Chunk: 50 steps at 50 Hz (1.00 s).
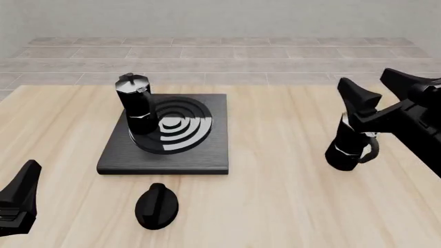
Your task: Put both moka pots on the stove.
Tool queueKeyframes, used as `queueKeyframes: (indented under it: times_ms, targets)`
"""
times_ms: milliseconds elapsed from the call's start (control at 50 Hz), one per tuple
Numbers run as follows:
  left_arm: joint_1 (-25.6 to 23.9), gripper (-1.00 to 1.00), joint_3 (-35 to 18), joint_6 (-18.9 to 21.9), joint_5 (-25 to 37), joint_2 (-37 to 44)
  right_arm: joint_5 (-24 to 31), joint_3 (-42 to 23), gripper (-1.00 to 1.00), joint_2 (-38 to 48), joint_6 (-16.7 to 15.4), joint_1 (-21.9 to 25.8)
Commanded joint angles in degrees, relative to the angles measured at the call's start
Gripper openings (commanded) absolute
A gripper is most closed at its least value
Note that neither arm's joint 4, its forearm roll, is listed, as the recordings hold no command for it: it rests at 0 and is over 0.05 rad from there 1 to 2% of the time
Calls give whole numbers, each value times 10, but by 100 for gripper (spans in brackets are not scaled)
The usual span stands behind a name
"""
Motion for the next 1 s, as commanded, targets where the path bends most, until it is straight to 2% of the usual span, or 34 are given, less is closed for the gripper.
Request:
queueKeyframes:
  times_ms: [20,200,240,280,320,560,1000]
  targets:
    - [0,100,0,0,0,0,44,18,100,-38,-9,-35]
    - [0,100,0,0,0,0,91,35,100,-86,-8,-64]
    - [0,100,0,0,0,0,92,47,100,-102,-23,-66]
    - [0,100,0,0,0,0,92,50,100,-82,-3,-78]
    - [0,100,0,0,0,0,94,58,100,-100,-15,-79]
    - [0,100,0,0,0,0,195,60,100,-189,-16,-112]
    - [0,100,0,0,0,0,291,56,100,-266,-16,-153]
